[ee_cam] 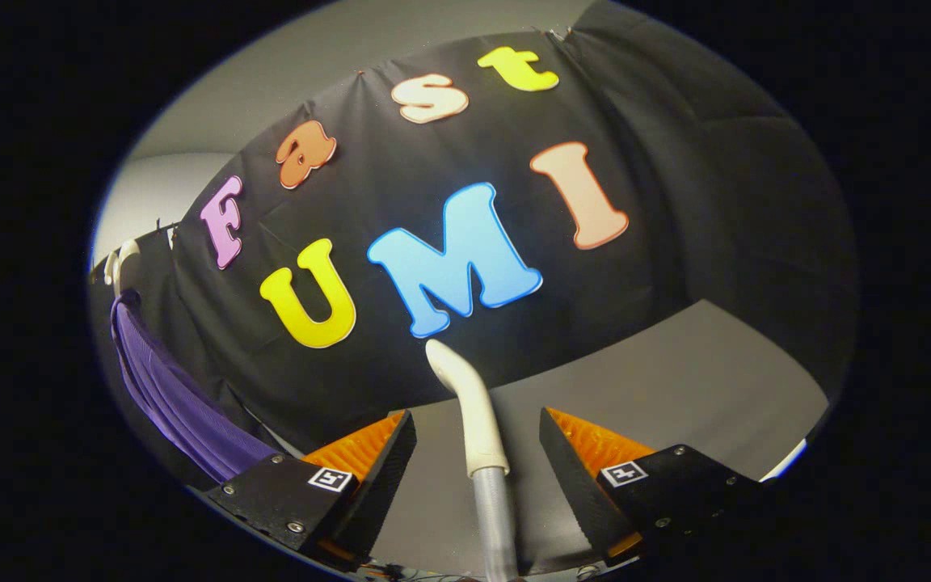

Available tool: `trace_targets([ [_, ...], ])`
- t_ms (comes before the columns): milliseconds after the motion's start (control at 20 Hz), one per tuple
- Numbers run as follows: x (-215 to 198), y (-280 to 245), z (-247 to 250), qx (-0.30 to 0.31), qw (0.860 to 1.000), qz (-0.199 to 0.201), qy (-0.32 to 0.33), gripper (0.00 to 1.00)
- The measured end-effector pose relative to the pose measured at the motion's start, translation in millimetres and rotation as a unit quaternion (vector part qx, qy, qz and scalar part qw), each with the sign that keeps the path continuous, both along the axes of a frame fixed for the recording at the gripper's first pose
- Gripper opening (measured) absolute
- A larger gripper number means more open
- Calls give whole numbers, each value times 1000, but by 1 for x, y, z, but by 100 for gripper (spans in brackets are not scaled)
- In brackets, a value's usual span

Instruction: Iron the clothes twice with a garment steamer, once on the left side and once on the right side.

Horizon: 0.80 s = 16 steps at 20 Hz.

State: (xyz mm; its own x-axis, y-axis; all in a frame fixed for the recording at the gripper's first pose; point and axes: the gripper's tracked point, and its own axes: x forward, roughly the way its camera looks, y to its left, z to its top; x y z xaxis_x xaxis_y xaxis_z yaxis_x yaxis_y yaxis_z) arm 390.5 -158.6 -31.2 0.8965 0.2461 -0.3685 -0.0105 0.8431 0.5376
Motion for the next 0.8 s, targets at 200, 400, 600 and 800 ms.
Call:
trace_targets([
  [200, 24, 4, -31, 53, 997, 39, 50, 95],
  [400, 41, 11, -48, 114, 987, 67, 95, 94],
  [600, 60, 26, -65, 179, 970, 101, 133, 93],
  [800, 69, 43, -74, 233, 949, 123, 173, 85],
])
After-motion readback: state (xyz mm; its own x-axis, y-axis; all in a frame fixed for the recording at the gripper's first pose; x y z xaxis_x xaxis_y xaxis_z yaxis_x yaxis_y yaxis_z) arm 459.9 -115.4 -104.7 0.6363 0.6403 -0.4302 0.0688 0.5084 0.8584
